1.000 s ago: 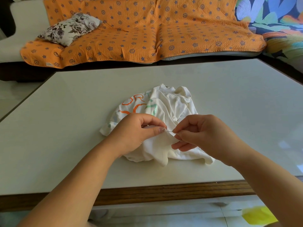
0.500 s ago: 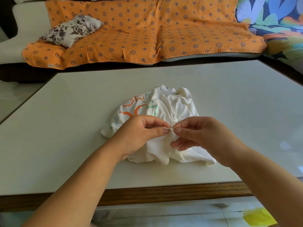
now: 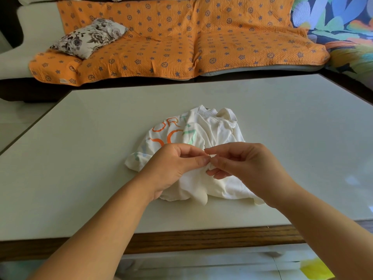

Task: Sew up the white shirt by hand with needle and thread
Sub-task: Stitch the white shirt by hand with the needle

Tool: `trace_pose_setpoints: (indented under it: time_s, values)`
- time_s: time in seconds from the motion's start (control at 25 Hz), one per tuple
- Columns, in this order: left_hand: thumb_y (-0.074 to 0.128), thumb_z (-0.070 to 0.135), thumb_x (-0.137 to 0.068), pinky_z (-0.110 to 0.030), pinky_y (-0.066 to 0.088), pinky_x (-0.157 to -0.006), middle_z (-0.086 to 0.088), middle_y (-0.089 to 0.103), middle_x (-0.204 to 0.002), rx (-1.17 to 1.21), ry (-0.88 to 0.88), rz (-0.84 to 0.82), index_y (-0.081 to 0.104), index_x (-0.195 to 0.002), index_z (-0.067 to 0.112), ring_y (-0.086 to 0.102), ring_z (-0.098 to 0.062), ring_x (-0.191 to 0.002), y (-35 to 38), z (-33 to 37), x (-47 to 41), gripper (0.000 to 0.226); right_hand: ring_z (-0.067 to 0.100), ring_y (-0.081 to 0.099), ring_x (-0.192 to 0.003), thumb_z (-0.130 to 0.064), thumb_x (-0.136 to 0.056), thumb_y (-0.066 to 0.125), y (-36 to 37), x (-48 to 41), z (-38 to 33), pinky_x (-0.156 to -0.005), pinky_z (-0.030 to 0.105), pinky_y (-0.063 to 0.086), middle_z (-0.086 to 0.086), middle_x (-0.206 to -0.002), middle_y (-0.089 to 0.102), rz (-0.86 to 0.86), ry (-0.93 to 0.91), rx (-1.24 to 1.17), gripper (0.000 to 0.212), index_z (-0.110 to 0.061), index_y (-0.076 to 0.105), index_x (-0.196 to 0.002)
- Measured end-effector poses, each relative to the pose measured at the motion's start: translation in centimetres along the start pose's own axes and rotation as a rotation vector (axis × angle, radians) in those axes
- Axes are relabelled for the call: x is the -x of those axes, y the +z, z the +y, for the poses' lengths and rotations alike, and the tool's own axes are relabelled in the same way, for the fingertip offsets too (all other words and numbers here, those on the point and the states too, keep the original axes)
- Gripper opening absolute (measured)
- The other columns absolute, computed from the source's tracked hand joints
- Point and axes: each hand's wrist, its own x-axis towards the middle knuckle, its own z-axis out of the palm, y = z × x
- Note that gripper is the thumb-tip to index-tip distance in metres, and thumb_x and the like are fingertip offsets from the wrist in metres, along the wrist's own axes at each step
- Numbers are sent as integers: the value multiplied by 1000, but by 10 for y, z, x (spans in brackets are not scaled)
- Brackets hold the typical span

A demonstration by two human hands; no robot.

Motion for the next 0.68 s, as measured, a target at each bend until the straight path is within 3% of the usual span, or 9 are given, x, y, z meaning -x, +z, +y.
trace_pose_setpoints:
  time_s: [0.24, 0.32, 0.4, 0.52, 0.68]
  values:
    - [76, 26, -80, -17, 47, -77, 7, 76, -86, -57, -52, 24, 77, -87, 22, 68, -2, -84, 2, 0, 0, 8, 16, 71, -63, -12, -95, 59, 0, -5, -5, -51, 24, 54, 0, -82, 74, 202, -23, 163, 8, -12, 64, -89]
    - [76, 26, -80, -17, 48, -78, 7, 76, -90, -65, -58, 16, 78, -89, 23, 69, -4, -87, 3, 1, 0, 10, 20, 70, -58, -14, -99, 53, -6, -10, -8, -46, 25, 50, 2, -86, 75, 206, 9, -1, 10, -9, 57, -92]
    - [77, 25, -79, -14, 49, -75, 5, 77, -90, -53, -57, 15, 78, -88, 23, 70, -4, -86, 4, 1, 1, 9, 21, 68, -57, -14, -101, 49, -11, -13, -12, -45, 24, 50, 10, -85, 74, 150, 105, -340, 11, -8, 53, -92]
    - [76, 18, -81, -10, 49, -72, 4, 77, -90, -58, -47, 18, 77, -87, 23, 70, -3, -86, 4, 0, 0, 8, 26, 73, -70, -6, -100, 46, -19, -18, -11, -57, 27, 60, 13, -75, 68, 150, 206, -715, 14, -8, 52, -88]
    - [76, 13, -81, -9, 47, -76, 7, 77, -88, -58, -30, 9, 77, -86, 25, 69, 0, -87, 2, -1, 0, 13, 37, 71, -96, -4, -100, 46, -30, -27, -3, -89, 48, 57, 12, -69, 68, 295, 142, -663, 15, -9, 52, -88]
